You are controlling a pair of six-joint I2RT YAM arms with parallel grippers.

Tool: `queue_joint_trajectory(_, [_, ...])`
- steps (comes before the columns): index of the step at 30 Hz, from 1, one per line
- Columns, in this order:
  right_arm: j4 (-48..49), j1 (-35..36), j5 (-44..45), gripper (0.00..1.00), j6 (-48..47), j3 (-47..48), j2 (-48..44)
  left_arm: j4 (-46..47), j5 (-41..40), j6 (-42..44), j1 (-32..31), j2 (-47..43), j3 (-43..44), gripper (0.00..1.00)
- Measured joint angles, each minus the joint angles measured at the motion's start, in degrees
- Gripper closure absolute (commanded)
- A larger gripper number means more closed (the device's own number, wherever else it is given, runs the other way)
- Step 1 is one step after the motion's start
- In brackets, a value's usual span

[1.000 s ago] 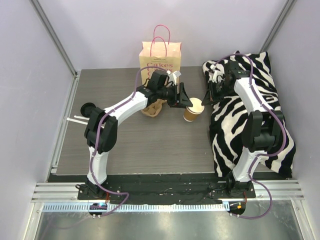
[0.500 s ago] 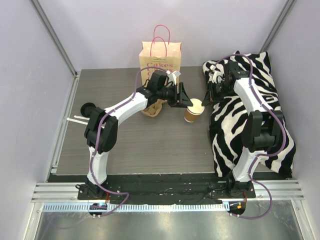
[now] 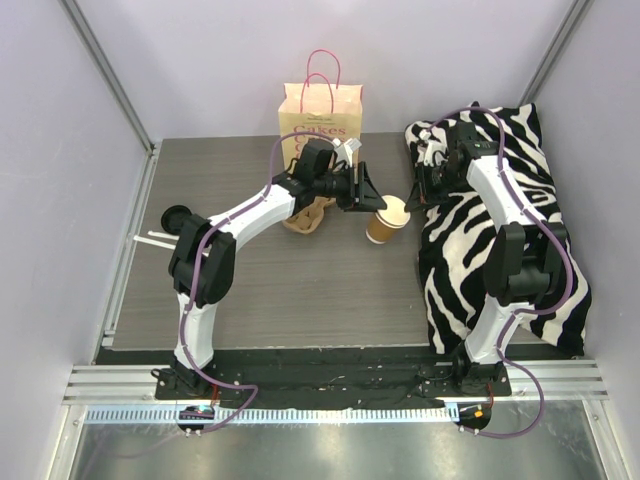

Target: Pack the takeout coffee

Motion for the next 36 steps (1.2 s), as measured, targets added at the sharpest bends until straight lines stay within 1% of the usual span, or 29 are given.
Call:
queue_joint_trajectory(23, [0.0, 0.6, 0.3, 0.99, -0.4, 0.3, 0.0, 0.2, -0.8, 0.3, 0.0, 0.3, -0.5, 0.55])
queue_joint_trajectory(29, [-0.2, 0.6, -0.1, 0.99, -0.7, 2.0, 0.0, -0.4, -0.8, 0.8, 0.2, 0.5, -0.5, 0.55])
queue_joint_trajectory(32, [-0.3, 0.6, -0.4, 0.99, -1.1, 2.6, -1.0, -0.5, -0.7, 1.6, 0.3, 0.3, -0.5, 0.52])
queue_joint_trajectory(36, [-0.6, 0.7, -1.3, 0.99, -1.9, 4.2, -3.7, -1.8, -0.7, 2.9, 0.3, -1.5, -0.4, 0.40])
